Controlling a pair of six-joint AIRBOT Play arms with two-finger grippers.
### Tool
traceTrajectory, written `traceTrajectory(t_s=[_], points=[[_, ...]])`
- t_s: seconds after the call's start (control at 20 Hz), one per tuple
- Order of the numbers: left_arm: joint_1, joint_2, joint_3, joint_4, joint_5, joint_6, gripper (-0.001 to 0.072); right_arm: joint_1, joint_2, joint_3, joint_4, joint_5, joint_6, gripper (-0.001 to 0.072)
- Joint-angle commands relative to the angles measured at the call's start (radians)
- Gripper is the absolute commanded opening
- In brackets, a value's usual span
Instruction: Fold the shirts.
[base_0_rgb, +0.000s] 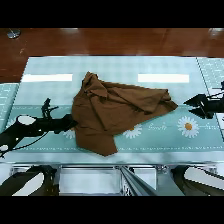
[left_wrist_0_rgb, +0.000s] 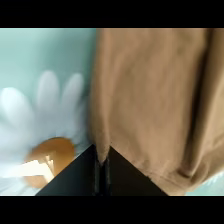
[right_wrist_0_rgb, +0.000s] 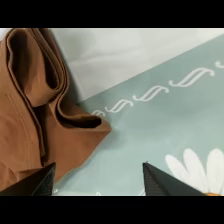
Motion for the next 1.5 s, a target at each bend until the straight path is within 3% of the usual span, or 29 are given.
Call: traceTrajectory(t_s=[0.0, 0.2, 0.65, 0.7, 0.75, 0.85, 1.05, 1.3, 1.45], points=[[-0.033, -0.007, 0.017, -0.029, 0.005, 0.045, 0.0026, 0.043, -0.030, 0.000, -0.037, -0.024, 0.000, 0.0620], [-0.033, -0.007, 0.052, -0.027, -0.016, 0.045, 0.0027, 0.121, -0.079, 0.024, -0.076, -0.107, 0.030, 0.0620], [-0.033, -0.007, 0.059, -0.028, -0.026, 0.044, 0.0027, 0.275, -0.202, 0.103, -0.075, -0.111, 0.034, 0.0619], [-0.033, -0.007, 0.059, -0.028, -0.027, 0.044, 0.0027, 0.295, -0.204, 0.103, -0.077, -0.114, 0.034, 0.0585], [-0.033, -0.007, 0.059, -0.028, -0.027, 0.044, 0.0027, 0.311, -0.205, 0.103, -0.076, -0.119, 0.034, 0.0467], [-0.033, -0.007, 0.060, -0.028, -0.027, 0.044, 0.0027, 0.330, -0.205, 0.108, -0.070, -0.124, 0.036, 0.0025], [-0.008, 0.011, 0.208, -0.035, -0.117, 0.052, 0.0026, 0.333, -0.146, 0.267, -0.023, 0.019, 0.052, 0.0025], [0.030, 0.127, 0.843, -0.077, -0.110, 0.082, 0.0026, 0.338, 0.122, 0.712, 0.028, 0.002, 0.139, 0.0025], [0.080, 0.174, 1.205, 0.091, -0.118, -0.001, 0.0026, 0.338, 0.336, 0.858, -0.087, -0.032, 0.198, 0.0025]])
